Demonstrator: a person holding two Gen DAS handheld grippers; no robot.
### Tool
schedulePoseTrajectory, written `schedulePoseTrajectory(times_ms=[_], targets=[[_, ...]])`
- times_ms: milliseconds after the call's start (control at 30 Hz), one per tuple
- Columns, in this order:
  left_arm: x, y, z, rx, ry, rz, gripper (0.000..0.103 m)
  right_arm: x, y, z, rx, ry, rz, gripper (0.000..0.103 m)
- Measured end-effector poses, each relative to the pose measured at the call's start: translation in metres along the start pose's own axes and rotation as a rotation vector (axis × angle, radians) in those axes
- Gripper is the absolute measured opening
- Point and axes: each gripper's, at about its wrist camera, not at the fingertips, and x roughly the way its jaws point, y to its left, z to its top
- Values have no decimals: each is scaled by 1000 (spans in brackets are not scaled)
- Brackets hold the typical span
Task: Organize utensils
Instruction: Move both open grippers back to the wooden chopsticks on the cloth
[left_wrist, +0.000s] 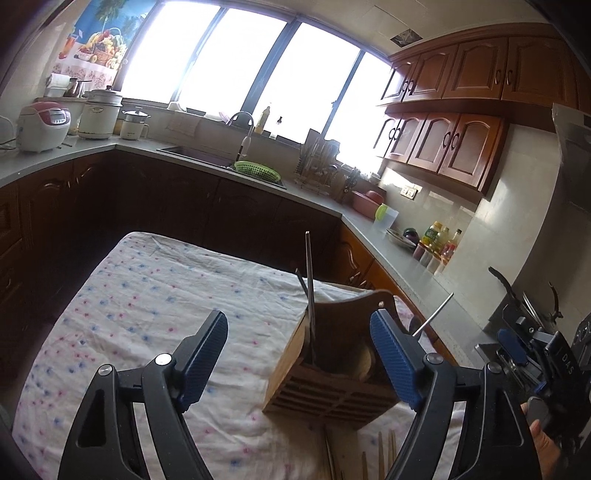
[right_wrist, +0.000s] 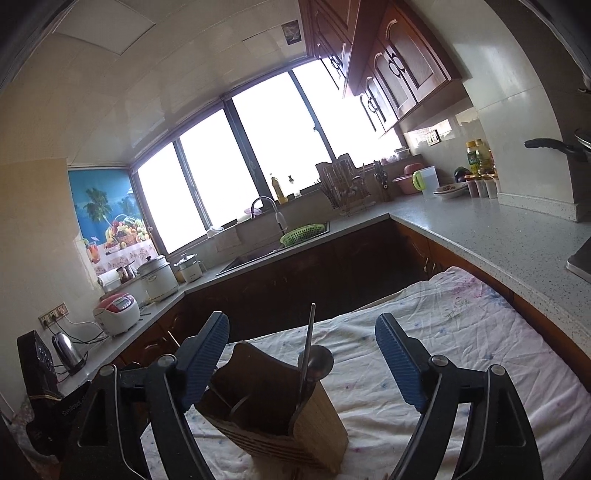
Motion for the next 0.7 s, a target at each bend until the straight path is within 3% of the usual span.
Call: schedulePoseTrajectory(times_ms=[367, 700], targets=[[-51, -5, -62, -9, 153, 32, 80, -53, -28, -50, 58, 126, -64, 92], [-61, -17, -85, 21, 291, 98, 80, -78, -51, -99, 101, 269, -128, 92]])
